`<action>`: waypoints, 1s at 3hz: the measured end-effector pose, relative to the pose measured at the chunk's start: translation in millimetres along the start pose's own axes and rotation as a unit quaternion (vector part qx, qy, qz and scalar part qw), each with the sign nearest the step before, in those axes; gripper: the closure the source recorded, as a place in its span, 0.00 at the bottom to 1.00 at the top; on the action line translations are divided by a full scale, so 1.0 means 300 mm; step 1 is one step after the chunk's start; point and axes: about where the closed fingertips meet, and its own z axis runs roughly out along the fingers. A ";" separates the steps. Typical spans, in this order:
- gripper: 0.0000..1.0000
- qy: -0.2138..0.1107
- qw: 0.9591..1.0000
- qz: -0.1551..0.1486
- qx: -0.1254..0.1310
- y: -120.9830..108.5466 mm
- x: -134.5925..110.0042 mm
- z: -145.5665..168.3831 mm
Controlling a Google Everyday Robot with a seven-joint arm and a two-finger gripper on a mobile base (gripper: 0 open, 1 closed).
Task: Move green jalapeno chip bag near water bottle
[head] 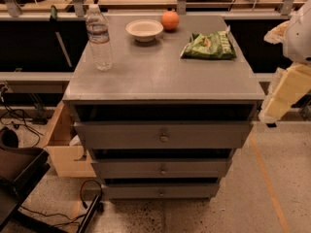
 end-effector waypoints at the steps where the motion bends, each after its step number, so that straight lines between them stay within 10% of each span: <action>1: 0.00 -0.075 0.995 0.043 0.054 -0.164 0.028 0.040; 2: 0.00 -0.163 0.977 0.082 0.108 -0.345 0.061 0.091; 3: 0.00 -0.246 0.948 0.128 0.160 -0.513 0.090 0.124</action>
Offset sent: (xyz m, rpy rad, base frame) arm 0.1883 -0.0904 0.0364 0.5358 -0.6156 -0.2089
